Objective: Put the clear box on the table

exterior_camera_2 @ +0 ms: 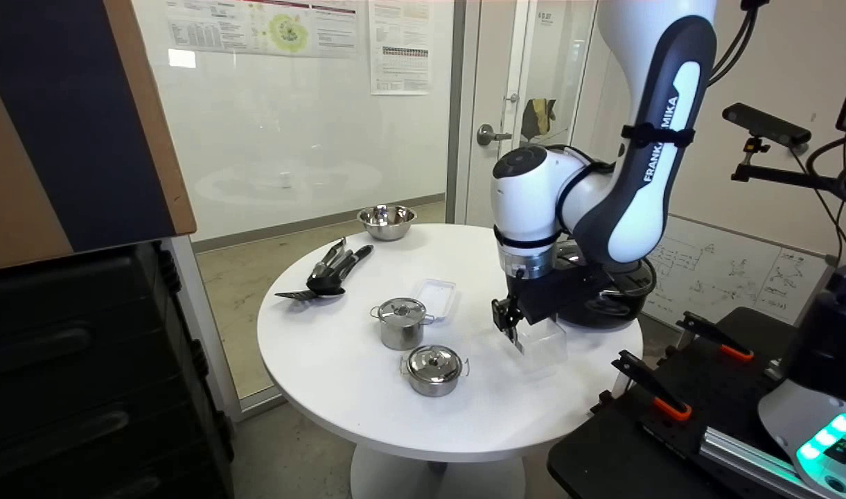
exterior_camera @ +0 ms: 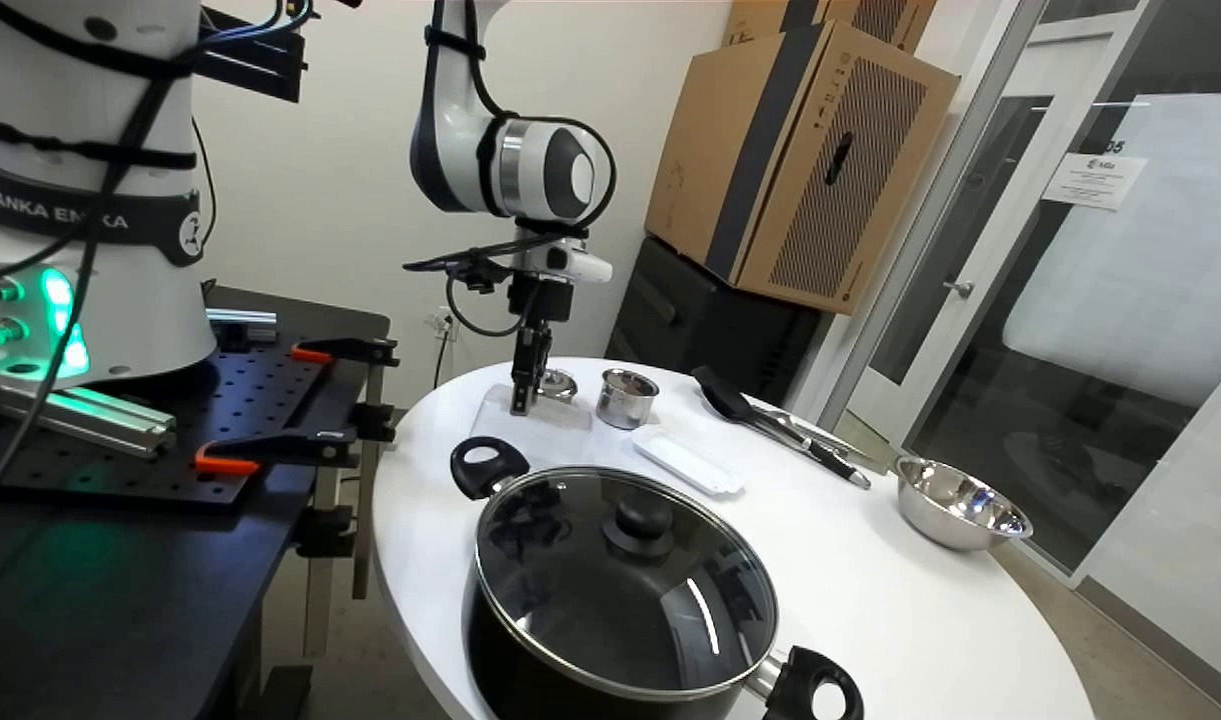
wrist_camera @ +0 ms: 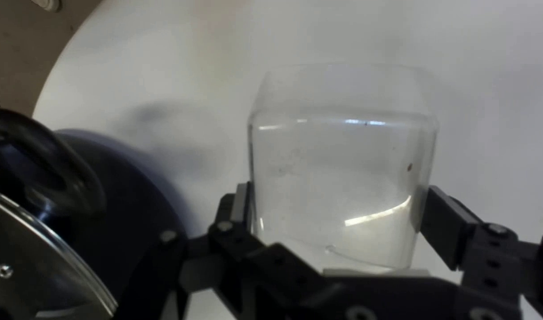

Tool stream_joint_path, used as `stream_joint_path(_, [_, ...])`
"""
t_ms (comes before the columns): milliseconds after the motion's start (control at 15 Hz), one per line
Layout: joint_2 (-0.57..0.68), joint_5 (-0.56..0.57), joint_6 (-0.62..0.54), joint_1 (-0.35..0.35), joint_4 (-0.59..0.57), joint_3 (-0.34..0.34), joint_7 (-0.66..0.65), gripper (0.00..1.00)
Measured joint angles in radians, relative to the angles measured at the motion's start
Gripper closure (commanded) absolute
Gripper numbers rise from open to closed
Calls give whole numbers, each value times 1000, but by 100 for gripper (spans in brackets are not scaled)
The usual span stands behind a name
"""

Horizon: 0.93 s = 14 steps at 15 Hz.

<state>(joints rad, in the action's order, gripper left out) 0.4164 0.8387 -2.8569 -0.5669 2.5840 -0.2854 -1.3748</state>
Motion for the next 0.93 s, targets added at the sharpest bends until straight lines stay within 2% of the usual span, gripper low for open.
stream_joint_path(200, [67, 150, -86, -116, -18, -132, -209, 36])
stream_joint_path(333, [111, 221, -126, -182, -38, -192, -332, 36])
stream_joint_path(400, [131, 246, -143, -212, -47, -214, -383, 29])
stream_joint_path(467, [150, 260, -159, -238, -56, -229, -427, 3])
stream_joint_path(667, [181, 265, -195, -277, -69, -247, -500, 0])
stream_joint_path(933, [211, 264, -254, -275, -75, -261, -550, 0])
